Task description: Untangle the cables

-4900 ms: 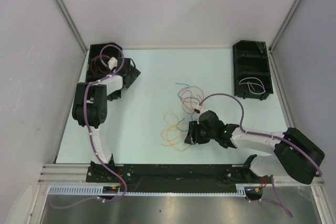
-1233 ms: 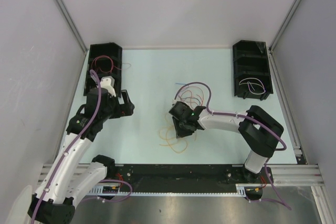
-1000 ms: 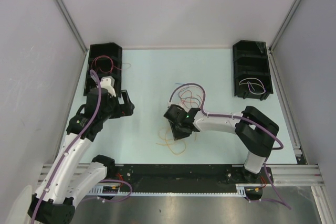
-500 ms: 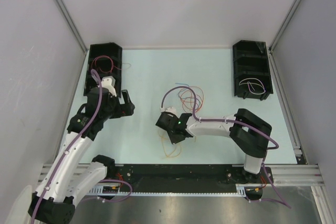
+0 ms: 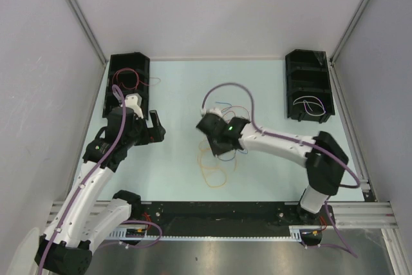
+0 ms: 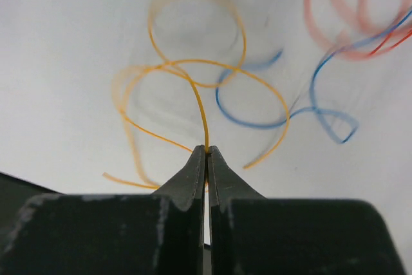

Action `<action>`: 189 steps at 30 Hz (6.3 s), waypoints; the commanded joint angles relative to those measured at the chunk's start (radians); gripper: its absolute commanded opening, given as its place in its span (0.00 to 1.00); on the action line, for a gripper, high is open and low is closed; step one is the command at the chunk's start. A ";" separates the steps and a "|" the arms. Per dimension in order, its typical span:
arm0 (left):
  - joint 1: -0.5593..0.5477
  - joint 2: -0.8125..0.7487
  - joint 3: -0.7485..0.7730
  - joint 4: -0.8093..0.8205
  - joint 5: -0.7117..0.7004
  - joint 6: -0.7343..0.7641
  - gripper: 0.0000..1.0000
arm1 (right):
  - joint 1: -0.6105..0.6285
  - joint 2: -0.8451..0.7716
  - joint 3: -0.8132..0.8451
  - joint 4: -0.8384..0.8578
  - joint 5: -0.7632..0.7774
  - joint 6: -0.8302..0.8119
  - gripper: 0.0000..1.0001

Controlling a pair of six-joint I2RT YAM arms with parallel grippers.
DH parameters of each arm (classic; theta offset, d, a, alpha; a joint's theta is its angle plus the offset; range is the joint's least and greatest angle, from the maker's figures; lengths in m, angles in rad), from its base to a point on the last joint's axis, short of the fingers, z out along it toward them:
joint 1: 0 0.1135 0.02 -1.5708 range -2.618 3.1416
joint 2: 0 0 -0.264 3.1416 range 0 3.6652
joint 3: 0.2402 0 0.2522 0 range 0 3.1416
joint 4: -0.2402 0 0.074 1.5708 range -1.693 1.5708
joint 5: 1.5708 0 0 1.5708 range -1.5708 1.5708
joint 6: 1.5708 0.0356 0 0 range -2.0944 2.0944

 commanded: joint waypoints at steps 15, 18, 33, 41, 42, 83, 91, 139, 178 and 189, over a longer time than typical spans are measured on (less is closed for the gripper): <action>-0.002 -0.016 -0.003 0.017 -0.020 0.013 1.00 | -0.443 -0.117 0.780 -0.128 0.082 -0.218 0.00; -0.001 -0.017 -0.003 0.017 -0.020 0.015 1.00 | -0.515 -0.073 0.903 -0.143 0.083 -0.231 0.00; 0.026 -0.017 -0.005 0.018 -0.018 0.015 1.00 | -0.880 0.038 1.286 -0.050 0.015 -0.191 0.00; 0.039 -0.016 -0.005 0.018 -0.022 0.015 1.00 | -0.939 0.010 1.161 0.101 0.236 -0.297 0.00; 0.039 -0.016 -0.005 0.018 -0.020 0.015 1.00 | -0.942 0.013 1.143 0.102 0.255 -0.305 0.00; 0.047 -0.008 -0.005 0.020 -0.014 0.015 1.00 | -1.232 0.266 0.526 0.159 0.071 -0.064 0.00; 0.047 -0.007 -0.005 0.020 -0.014 0.015 1.00 | -1.256 0.390 0.618 0.162 0.049 -0.081 0.00; 0.067 -0.019 -0.006 0.024 -0.005 0.018 1.00 | -1.030 0.332 0.744 0.051 -0.050 -0.107 0.51; 0.098 -0.004 -0.005 0.023 0.001 0.019 1.00 | -0.891 0.613 0.669 0.283 0.112 0.071 0.14; 0.113 -0.010 -0.006 0.026 0.009 0.022 1.00 | -0.876 0.504 0.677 0.260 0.149 0.026 0.00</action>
